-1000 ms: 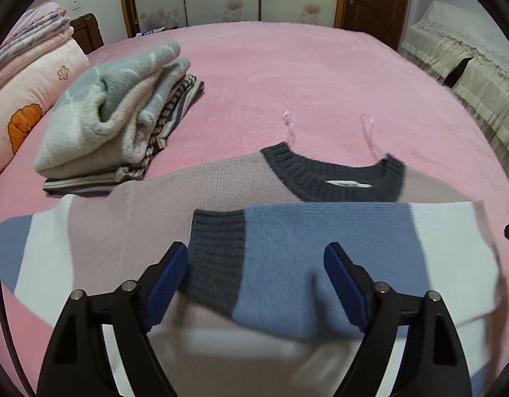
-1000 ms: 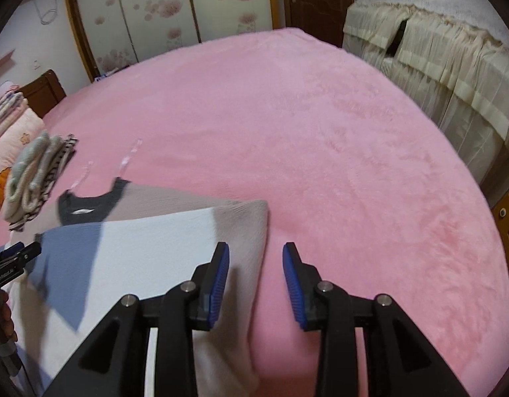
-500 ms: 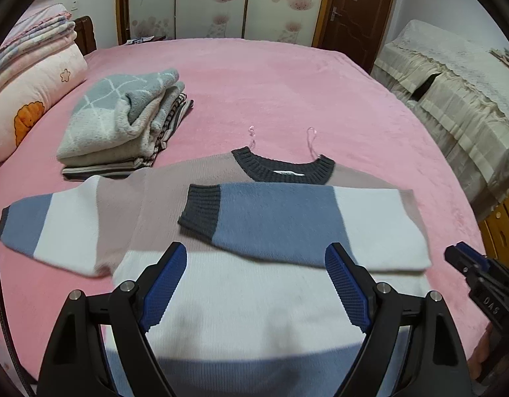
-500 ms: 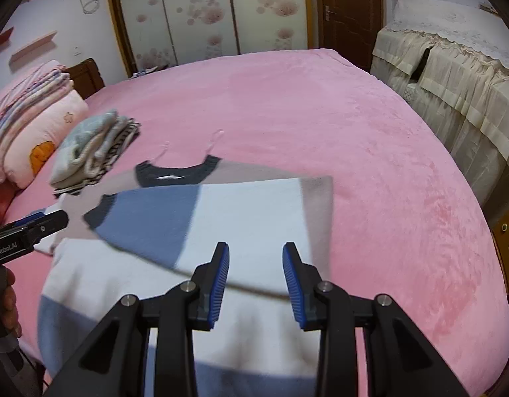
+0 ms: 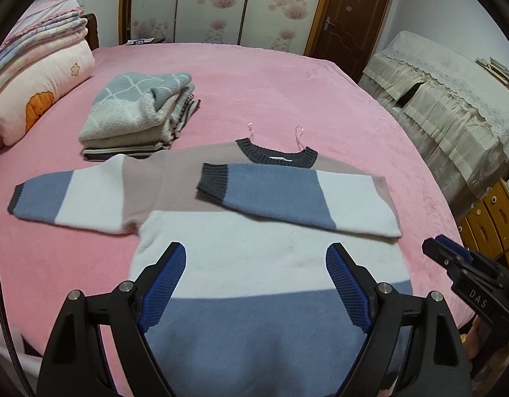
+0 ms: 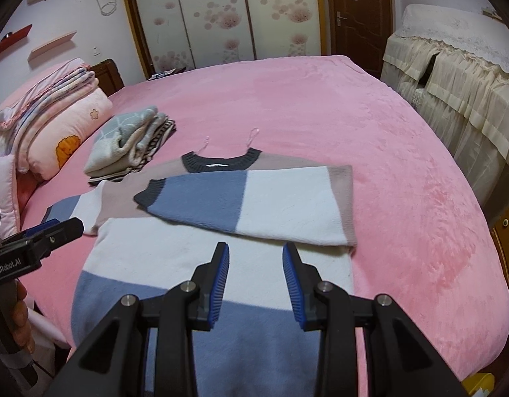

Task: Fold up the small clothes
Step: 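Move the left gripper to the other sleeve cuff and grasp it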

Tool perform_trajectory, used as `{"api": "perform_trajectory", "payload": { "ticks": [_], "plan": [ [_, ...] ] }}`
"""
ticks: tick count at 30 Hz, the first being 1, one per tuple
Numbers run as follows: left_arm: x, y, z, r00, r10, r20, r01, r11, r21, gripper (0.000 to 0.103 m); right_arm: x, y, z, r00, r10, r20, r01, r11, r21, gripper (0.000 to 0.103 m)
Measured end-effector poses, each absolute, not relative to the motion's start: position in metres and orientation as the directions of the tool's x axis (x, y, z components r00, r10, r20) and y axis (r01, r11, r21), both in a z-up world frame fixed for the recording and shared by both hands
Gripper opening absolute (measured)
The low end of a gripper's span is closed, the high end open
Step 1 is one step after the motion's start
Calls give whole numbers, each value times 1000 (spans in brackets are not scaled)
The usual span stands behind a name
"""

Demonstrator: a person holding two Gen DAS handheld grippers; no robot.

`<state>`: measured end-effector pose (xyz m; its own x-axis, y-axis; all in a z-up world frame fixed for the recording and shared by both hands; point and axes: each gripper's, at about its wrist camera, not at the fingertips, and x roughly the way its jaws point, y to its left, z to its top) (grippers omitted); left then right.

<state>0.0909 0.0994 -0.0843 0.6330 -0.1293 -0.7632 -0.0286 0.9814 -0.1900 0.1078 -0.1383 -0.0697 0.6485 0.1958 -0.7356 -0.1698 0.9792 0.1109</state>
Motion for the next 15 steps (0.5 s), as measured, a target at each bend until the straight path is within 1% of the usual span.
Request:
{"api": "perform_trajectory", "payload": {
  "ticks": [6, 10, 15],
  "plan": [
    [71, 140, -71, 658, -95, -747, -47, 985, -167, 86, 96, -100, -56, 650, 218, -728, -232, 969, 83, 34],
    [66, 182, -60, 672, -22, -740, -92, 989, -113, 86, 92, -68, -48, 644, 251, -723, -292, 954, 71, 34],
    [62, 239, -48, 671, 47, -740, -159, 984, -81, 86, 93, -20, -37, 641, 301, -706, -365, 929, 65, 34]
  ]
}}
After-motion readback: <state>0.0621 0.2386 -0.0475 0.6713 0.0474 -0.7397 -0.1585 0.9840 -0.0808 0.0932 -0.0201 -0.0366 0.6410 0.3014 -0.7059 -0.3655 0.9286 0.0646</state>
